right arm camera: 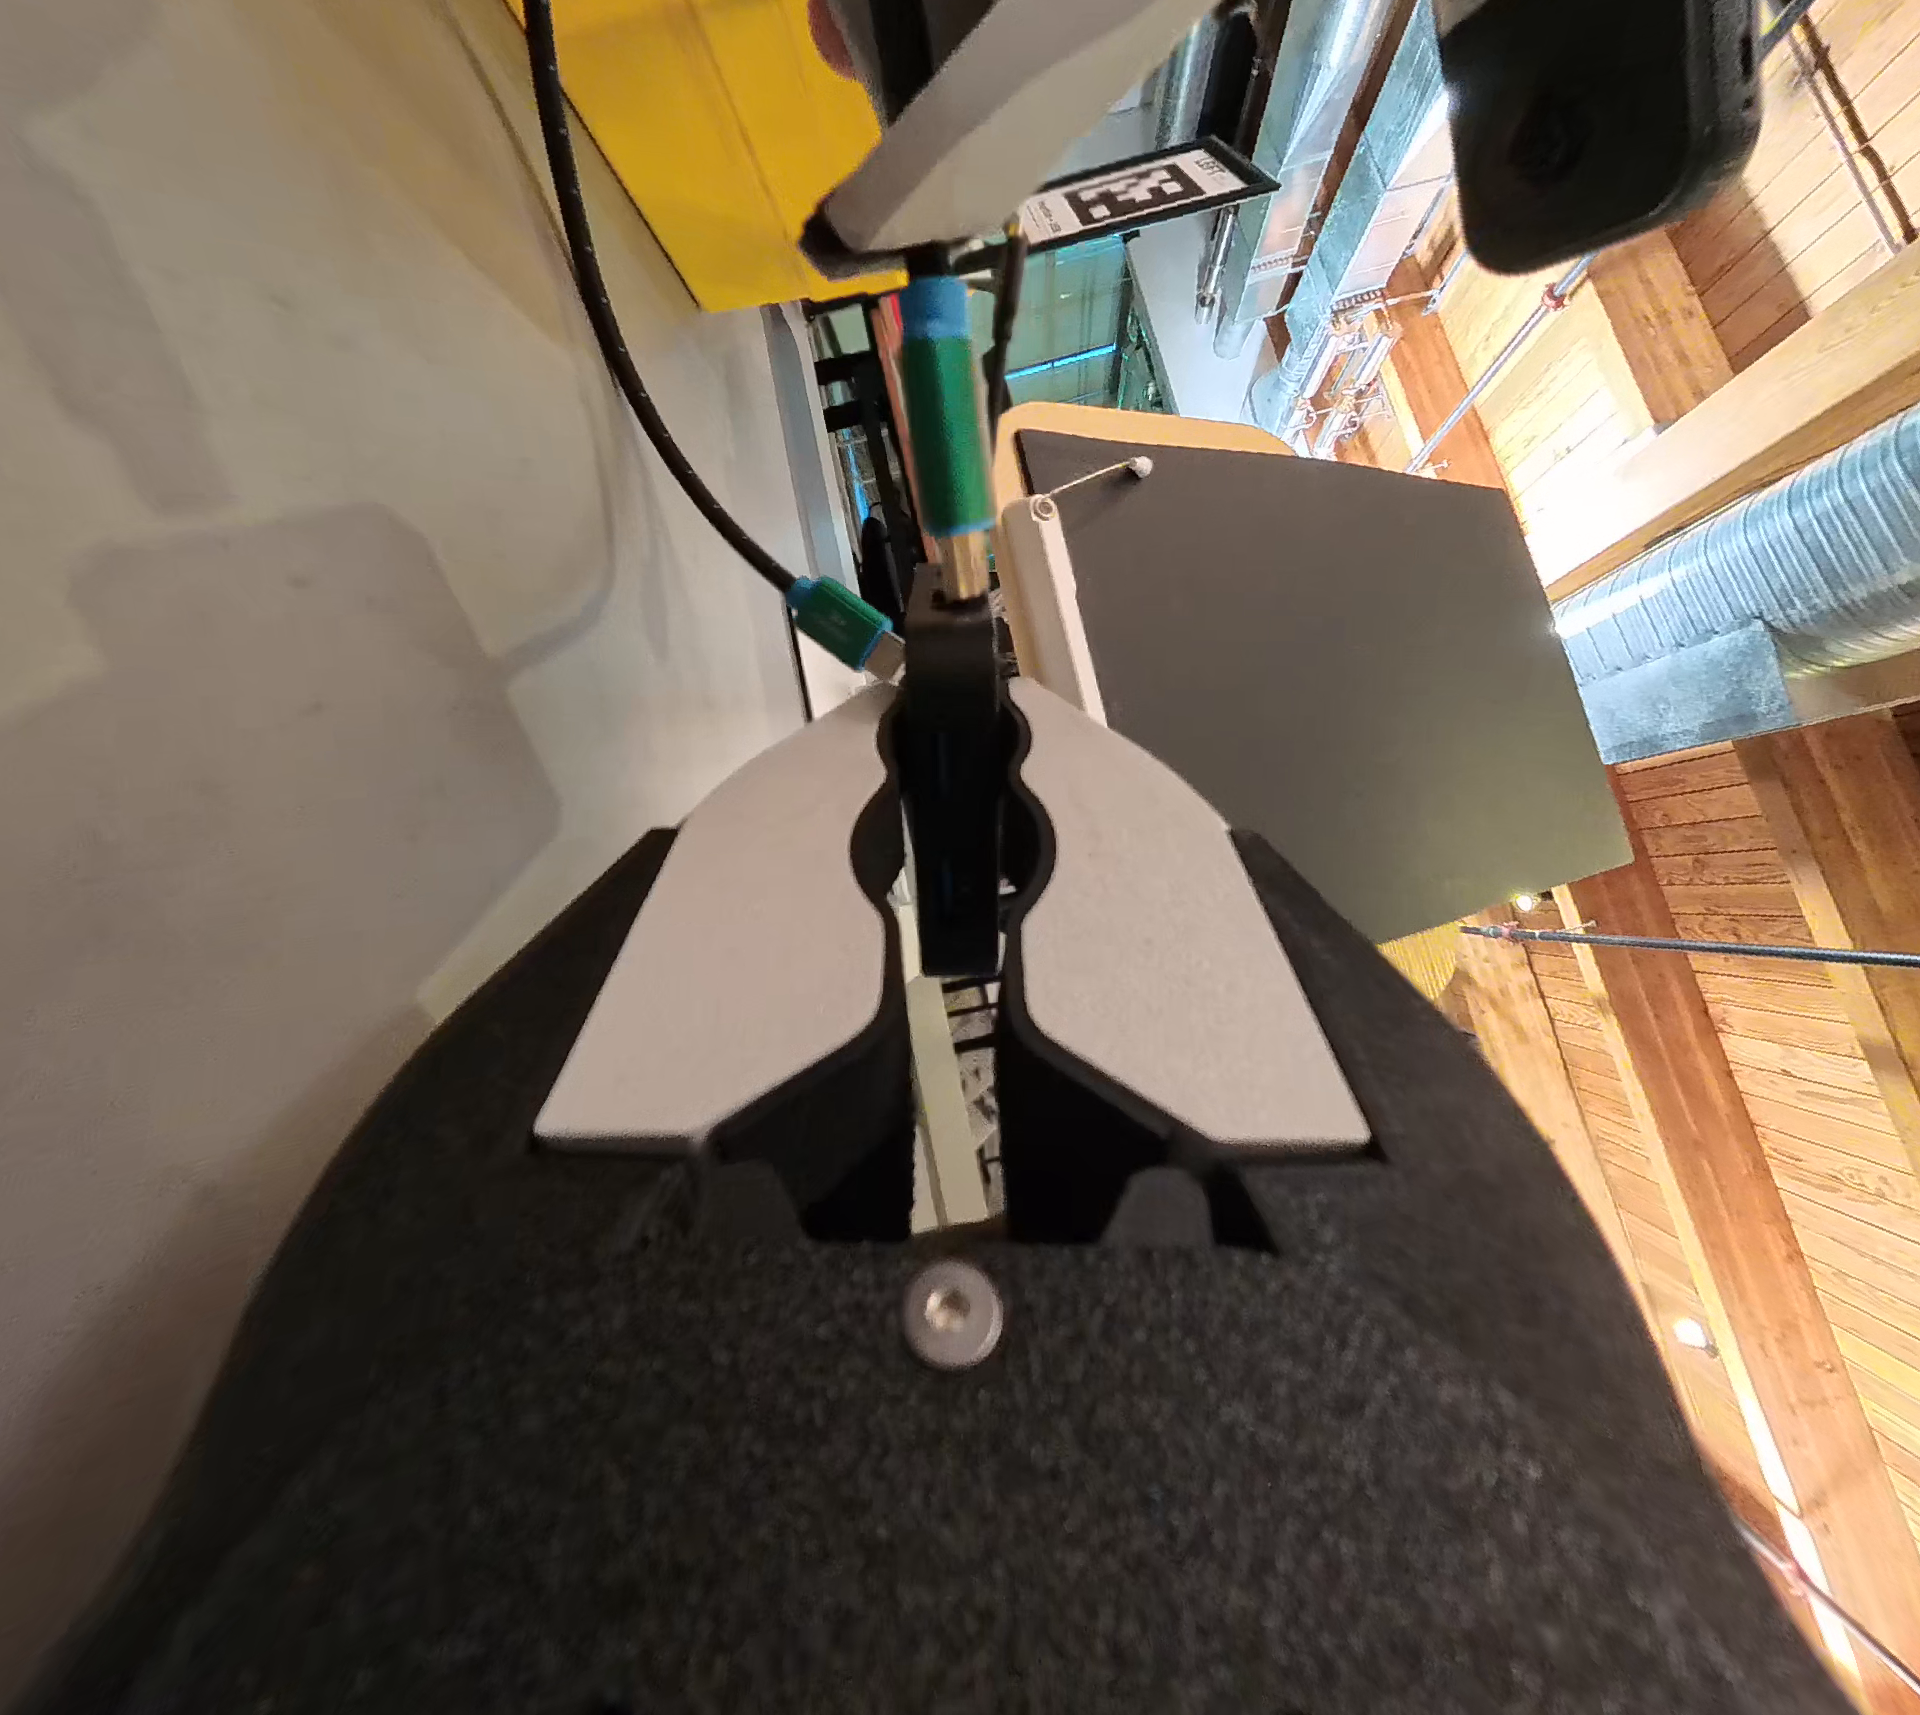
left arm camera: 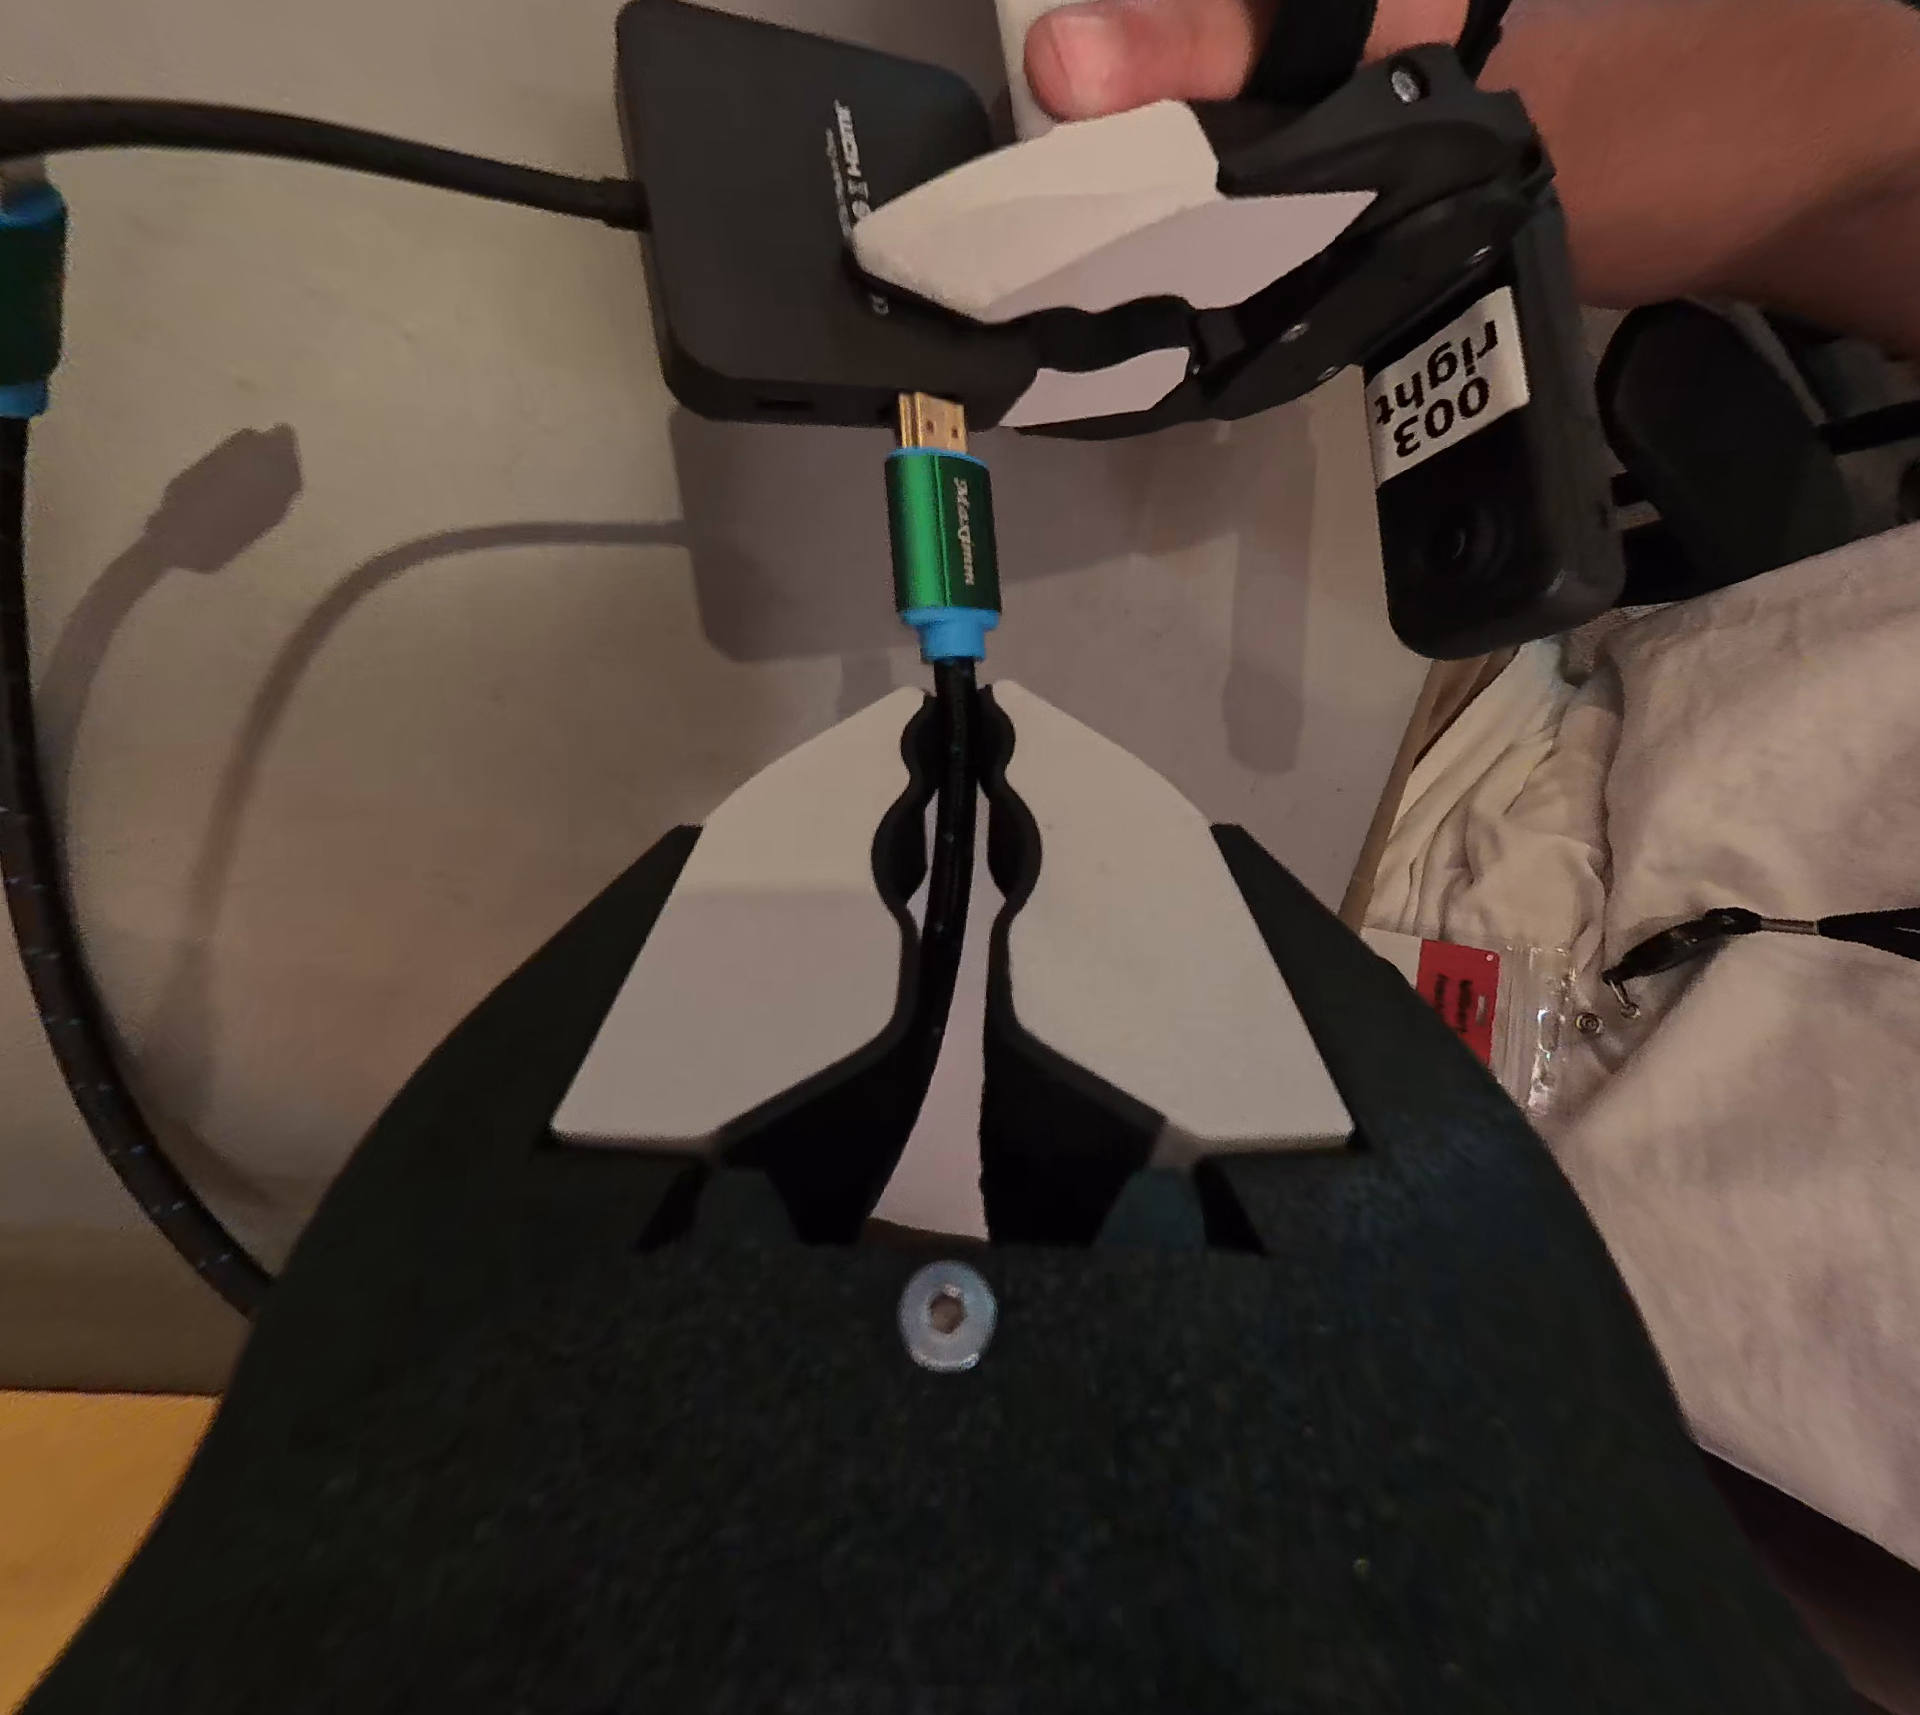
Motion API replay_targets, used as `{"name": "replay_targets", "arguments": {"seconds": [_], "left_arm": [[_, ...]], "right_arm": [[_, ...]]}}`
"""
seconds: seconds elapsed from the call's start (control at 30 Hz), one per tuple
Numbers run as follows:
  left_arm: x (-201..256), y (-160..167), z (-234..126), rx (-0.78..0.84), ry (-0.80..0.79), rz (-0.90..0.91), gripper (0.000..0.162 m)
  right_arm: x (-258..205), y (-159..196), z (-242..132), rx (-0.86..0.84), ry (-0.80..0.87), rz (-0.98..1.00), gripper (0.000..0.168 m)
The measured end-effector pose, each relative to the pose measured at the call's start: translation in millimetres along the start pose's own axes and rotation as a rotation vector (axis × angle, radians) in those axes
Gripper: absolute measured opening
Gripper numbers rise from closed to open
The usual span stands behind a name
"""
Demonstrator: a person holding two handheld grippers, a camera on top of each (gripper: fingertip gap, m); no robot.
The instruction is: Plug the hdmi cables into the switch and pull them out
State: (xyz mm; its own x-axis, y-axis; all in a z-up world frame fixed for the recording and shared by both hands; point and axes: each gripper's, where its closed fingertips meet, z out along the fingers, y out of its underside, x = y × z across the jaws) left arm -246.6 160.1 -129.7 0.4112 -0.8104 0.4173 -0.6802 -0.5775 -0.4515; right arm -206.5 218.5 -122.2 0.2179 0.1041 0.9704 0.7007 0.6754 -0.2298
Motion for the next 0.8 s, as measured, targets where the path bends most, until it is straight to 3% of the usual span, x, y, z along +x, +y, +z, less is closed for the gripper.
{"name": "replay_targets", "arguments": {"seconds": [0.8], "left_arm": [[4,-13,2,0.170,0.325,-0.268,0.006]], "right_arm": [[5,7,-2,-0.031,0.023,0.018,0.013]]}}
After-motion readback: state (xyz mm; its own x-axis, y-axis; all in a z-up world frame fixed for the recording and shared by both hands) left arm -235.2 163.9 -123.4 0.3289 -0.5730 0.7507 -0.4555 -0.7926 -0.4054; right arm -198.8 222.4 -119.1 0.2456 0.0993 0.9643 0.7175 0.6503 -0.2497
